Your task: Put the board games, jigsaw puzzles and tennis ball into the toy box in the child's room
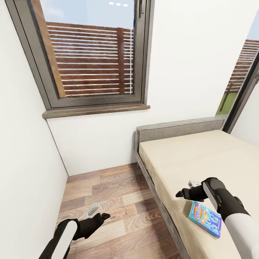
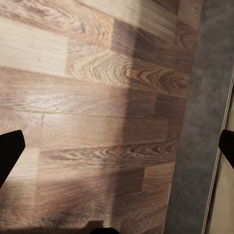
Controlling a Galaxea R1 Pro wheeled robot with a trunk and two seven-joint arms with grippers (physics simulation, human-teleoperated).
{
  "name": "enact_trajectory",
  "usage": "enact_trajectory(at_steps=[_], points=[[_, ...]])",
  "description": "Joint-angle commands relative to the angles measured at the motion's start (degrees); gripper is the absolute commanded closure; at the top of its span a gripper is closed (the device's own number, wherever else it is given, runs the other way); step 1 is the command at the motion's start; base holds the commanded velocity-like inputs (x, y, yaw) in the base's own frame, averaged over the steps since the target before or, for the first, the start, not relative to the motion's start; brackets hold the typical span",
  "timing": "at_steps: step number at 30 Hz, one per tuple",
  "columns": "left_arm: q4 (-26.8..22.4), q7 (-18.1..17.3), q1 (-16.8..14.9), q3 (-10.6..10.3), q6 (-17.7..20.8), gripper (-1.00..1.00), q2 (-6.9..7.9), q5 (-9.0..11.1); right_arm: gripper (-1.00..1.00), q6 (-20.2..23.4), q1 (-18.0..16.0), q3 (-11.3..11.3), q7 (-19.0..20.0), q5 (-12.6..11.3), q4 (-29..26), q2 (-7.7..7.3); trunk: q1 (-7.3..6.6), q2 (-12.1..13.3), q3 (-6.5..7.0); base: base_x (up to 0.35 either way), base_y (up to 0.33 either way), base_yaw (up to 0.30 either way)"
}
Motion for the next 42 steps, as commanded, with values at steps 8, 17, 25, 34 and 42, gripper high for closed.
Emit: enact_trajectory(at_steps=[8, 17, 25, 34, 42], points=[[-0.05, 0.52, -0.03, 0.04, 0.25, -1.00, -0.06, 0.57, -1.00, 0.31, -0.31, -0.61, -0.20, -0.58, 0.07, -0.33, -0.01, -0.02, -0.06, 0.000, 0.000, 0.004], [-0.04, 0.52, -0.03, -0.09, 0.26, -1.00, -0.06, 0.55, -1.00, 0.31, -0.57, -3.57, 0.72, -1.60, 0.13, -5.05, -0.01, -0.02, -0.06, 0.000, 0.000, 0.001], [-0.04, 0.52, -0.03, -0.18, 0.26, -1.00, -0.07, 0.53, -1.00, 0.31, -0.22, -6.28, 8.37, -4.58, 0.20, -12.10, -0.01, -0.02, -0.06, 0.000, 0.000, 0.000], [-0.04, 0.52, -0.08, -0.22, 0.26, -1.00, -0.12, 0.52, -1.00, 0.31, 0.28, -7.03, 15.77, -5.85, 0.50, -18.03, -0.01, -0.02, -0.06, 0.000, 0.000, 0.000], [-0.01, 0.52, -0.10, -0.23, 0.26, -1.00, -0.12, 0.46, -1.00, 0.31, 0.82, -7.44, 18.51, -6.35, 0.78, -20.82, -0.01, -0.02, -0.06, 0.000, 0.000, 0.000]])
